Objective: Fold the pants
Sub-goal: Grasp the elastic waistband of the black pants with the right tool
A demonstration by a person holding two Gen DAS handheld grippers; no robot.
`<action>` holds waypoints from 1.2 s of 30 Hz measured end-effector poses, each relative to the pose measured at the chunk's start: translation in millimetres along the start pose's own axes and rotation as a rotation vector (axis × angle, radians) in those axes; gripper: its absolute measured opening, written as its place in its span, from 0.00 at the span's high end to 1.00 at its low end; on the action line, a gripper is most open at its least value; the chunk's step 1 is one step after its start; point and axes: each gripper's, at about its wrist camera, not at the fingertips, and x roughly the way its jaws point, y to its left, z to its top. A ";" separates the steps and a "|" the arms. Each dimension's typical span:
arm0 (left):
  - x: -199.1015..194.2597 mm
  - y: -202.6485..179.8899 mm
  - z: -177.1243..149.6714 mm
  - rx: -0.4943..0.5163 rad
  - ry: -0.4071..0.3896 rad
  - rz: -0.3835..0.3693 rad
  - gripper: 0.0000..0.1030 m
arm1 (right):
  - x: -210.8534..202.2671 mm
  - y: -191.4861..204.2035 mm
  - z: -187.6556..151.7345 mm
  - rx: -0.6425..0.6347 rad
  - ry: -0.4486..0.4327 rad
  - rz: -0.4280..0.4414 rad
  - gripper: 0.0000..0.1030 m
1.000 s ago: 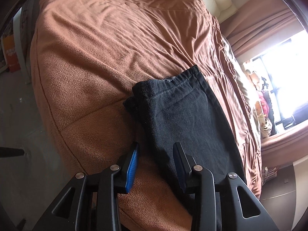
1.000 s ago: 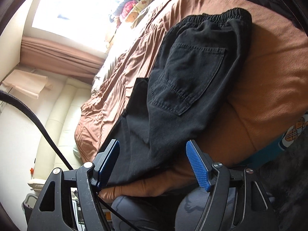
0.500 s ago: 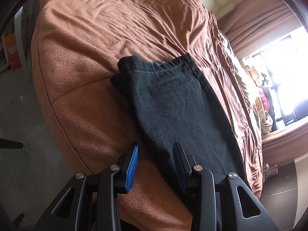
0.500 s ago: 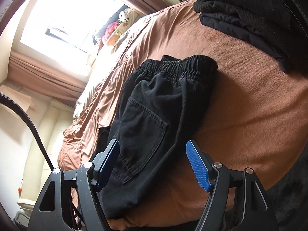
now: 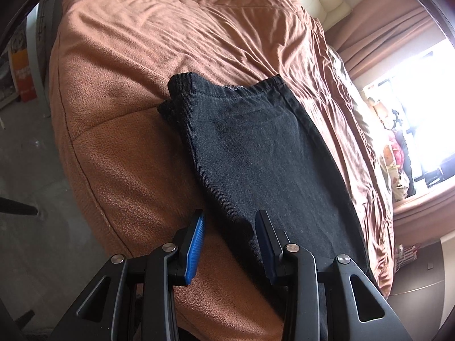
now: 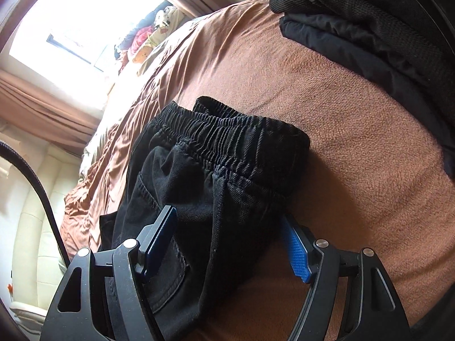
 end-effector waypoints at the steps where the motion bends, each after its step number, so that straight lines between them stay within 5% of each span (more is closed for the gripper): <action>1: 0.3 -0.5 -0.7 0.003 0.000 0.002 0.63 | 4.8 3.6 1.8 -0.014 0.007 -0.008 0.31; 5: 1.7 -1.8 -2.5 0.003 0.003 0.002 0.63 | 16.0 8.6 5.1 -0.036 0.015 -0.051 0.40; 7: 2.4 -2.7 -2.9 0.006 0.004 0.002 0.63 | 9.4 9.5 7.6 -0.049 0.001 -0.085 0.77; 13: 2.6 -2.4 -2.3 0.006 0.005 -0.001 0.63 | -29.5 17.5 5.3 -0.084 -0.058 -0.054 0.88; 29: 5.9 -5.3 0.2 0.020 0.009 0.004 0.63 | -123.0 -29.5 -67.6 0.071 -0.160 -0.046 0.88; 33: 8.4 -6.0 2.1 0.018 0.013 0.004 0.63 | -104.9 -43.8 -74.3 0.102 -0.073 -0.078 0.76; 35: 8.3 -6.1 2.8 0.015 0.013 0.002 0.62 | -105.6 -42.3 -75.6 0.087 -0.070 -0.088 0.58; 36: 8.8 -5.8 2.8 0.012 0.014 0.000 0.62 | -108.7 -41.4 -75.4 0.080 -0.082 -0.090 0.37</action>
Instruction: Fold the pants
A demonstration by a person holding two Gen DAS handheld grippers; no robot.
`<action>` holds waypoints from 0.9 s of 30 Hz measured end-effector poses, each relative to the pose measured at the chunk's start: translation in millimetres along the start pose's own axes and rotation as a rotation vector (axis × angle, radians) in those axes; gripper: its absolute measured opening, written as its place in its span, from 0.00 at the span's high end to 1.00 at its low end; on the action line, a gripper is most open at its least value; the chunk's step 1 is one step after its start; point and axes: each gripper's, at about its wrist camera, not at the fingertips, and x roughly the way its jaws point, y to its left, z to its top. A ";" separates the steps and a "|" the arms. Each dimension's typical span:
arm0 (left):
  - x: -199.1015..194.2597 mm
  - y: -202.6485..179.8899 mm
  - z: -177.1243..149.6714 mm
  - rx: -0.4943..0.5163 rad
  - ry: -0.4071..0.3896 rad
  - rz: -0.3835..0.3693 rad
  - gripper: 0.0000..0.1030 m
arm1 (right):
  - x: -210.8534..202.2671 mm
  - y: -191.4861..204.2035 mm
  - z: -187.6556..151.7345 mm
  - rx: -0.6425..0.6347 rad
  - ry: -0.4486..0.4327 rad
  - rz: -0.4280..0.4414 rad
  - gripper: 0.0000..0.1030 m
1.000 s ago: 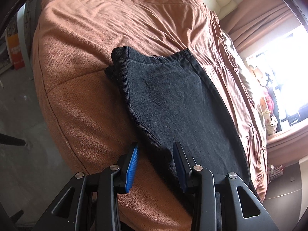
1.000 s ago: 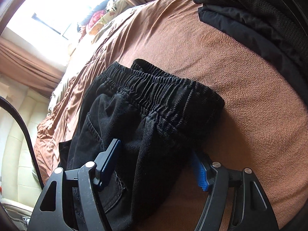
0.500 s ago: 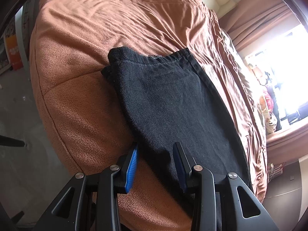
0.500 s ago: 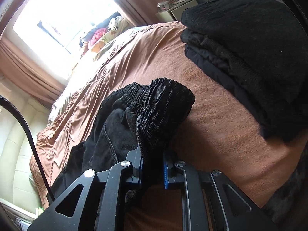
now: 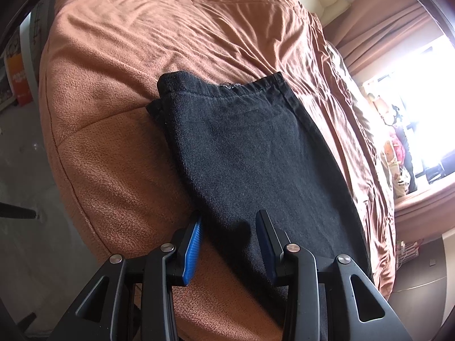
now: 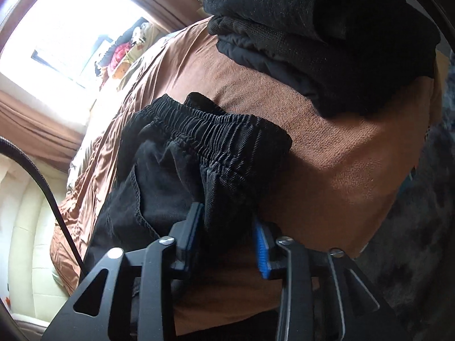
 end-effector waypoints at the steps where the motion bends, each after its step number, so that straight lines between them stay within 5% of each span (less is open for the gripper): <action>1: 0.7 0.2 0.1 -0.004 0.000 -0.003 0.61 | -1.4 2.1 3.6 -0.004 -0.014 0.005 0.24; 6: 1.4 0.3 -1.2 -0.012 -0.007 -0.005 0.60 | 6.1 8.0 23.1 -0.016 -0.003 0.024 0.23; 14: -0.5 2.7 -1.8 -0.015 -0.011 -0.011 0.60 | 47.2 22.6 34.4 -0.087 0.053 -0.145 0.23; 17: -1.4 5.1 -1.9 -0.026 -0.015 -0.019 0.60 | 51.3 29.7 38.2 -0.133 0.028 -0.203 0.46; 19: -2.8 7.1 -0.9 -0.034 -0.020 -0.025 0.60 | 39.4 28.4 43.4 -0.094 -0.016 -0.166 0.84; 22: -5.1 11.1 1.8 -0.041 -0.026 -0.034 0.60 | 11.2 22.1 50.3 -0.027 -0.098 -0.076 0.88; 27: -6.3 20.5 7.9 -0.071 -0.040 -0.049 0.60 | -15.8 14.9 32.5 -0.001 -0.154 -0.056 0.90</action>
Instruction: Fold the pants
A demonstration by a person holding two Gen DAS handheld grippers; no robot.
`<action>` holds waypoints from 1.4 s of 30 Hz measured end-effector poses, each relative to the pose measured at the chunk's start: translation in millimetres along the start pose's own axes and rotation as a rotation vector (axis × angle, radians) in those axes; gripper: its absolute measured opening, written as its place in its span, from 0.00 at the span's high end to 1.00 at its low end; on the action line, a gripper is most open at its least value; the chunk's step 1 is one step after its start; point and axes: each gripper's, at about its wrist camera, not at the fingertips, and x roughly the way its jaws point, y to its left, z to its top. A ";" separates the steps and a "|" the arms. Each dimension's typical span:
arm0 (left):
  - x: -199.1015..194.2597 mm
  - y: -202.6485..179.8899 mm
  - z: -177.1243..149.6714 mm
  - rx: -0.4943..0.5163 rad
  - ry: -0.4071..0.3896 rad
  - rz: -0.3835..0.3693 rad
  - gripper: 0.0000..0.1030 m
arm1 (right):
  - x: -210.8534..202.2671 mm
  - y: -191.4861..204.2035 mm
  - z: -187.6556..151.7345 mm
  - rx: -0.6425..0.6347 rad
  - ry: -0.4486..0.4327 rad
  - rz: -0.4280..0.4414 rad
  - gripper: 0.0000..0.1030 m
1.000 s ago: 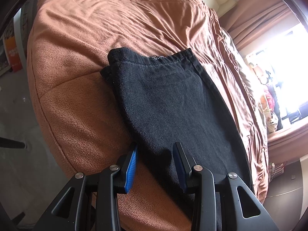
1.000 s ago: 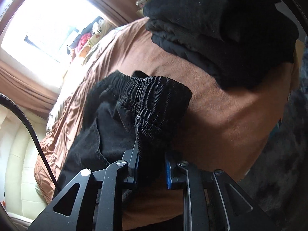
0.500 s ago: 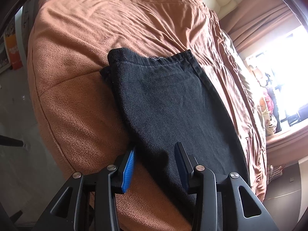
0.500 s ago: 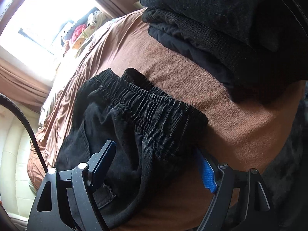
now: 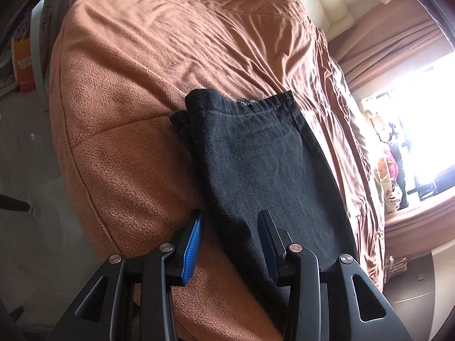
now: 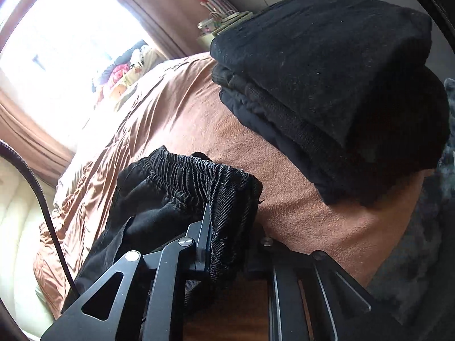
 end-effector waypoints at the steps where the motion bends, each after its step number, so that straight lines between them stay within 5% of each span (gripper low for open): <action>1: 0.3 1.2 1.1 -0.004 -0.004 -0.005 0.60 | -2.1 -9.2 -4.3 0.031 0.002 0.006 0.90; 6: 6.1 5.7 11.4 -0.023 -0.026 -0.020 0.60 | 14.1 -57.7 -23.8 0.150 0.054 0.003 0.90; 11: 11.3 9.1 19.9 -0.045 -0.035 -0.046 0.60 | 9.8 -52.6 -18.7 0.134 0.039 -0.012 0.90; 12: 11.8 10.6 21.1 -0.046 -0.037 -0.048 0.62 | 8.9 -53.7 -16.8 0.144 0.045 0.001 0.90; 14: 14.5 11.7 24.6 -0.053 -0.035 -0.037 0.90 | 7.0 -55.2 -16.2 0.158 0.061 0.010 0.89; 15: 15.4 13.2 26.2 -0.059 -0.032 -0.043 0.93 | 5.5 -53.7 -16.9 0.154 0.066 0.009 0.88; 22: -0.4 11.3 33.4 -0.056 -0.068 -0.090 0.96 | -19.0 -46.0 -21.8 0.126 0.108 -0.021 0.80; 35: -8.6 9.8 39.3 -0.047 -0.062 -0.158 0.96 | -90.9 34.1 -37.9 -0.101 0.070 -0.005 0.77; 42: -11.5 5.3 42.8 -0.073 -0.050 -0.194 0.96 | -89.1 102.5 -56.7 -0.254 0.086 0.027 0.77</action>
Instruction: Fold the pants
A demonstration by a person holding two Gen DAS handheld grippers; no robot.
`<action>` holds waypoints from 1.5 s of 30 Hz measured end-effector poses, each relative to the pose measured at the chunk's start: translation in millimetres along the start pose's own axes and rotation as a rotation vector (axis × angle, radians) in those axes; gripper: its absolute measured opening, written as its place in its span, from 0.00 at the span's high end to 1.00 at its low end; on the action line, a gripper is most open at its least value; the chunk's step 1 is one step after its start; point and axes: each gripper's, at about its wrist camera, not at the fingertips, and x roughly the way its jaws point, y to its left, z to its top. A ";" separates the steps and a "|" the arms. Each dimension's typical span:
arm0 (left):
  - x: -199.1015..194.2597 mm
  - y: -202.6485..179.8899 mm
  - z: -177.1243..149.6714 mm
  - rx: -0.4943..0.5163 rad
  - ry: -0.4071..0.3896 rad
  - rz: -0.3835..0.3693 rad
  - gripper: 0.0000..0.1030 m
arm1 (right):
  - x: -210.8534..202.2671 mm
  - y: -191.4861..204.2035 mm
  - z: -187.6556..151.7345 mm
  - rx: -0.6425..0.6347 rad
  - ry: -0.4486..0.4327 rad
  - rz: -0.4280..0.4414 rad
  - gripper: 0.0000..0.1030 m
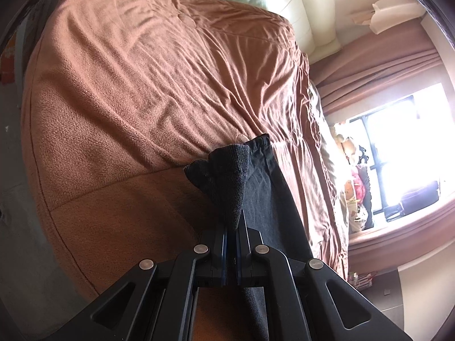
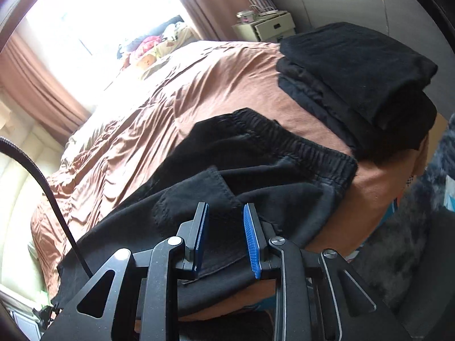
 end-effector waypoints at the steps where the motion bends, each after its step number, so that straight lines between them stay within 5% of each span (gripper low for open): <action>1: -0.9 -2.3 0.7 0.003 0.001 -0.006 0.96 | 2.4 12.0 -1.0 -0.020 0.007 0.018 0.77; 2: -1.8 -4.8 1.2 0.007 0.001 -0.011 0.96 | 6.0 22.2 -2.0 -0.013 0.003 -0.039 0.77; 16: -13.1 -31.0 7.8 0.027 0.009 -0.074 0.96 | 83.6 126.1 -27.3 -0.214 0.180 0.137 0.77; 31: -33.8 -85.5 13.9 0.100 -0.001 -0.171 0.96 | 201.4 207.9 -77.4 -0.347 0.396 0.169 0.77; 45: -39.2 -107.5 9.7 0.148 -0.012 -0.190 0.96 | 246.5 231.6 -122.8 -0.520 0.538 0.135 0.77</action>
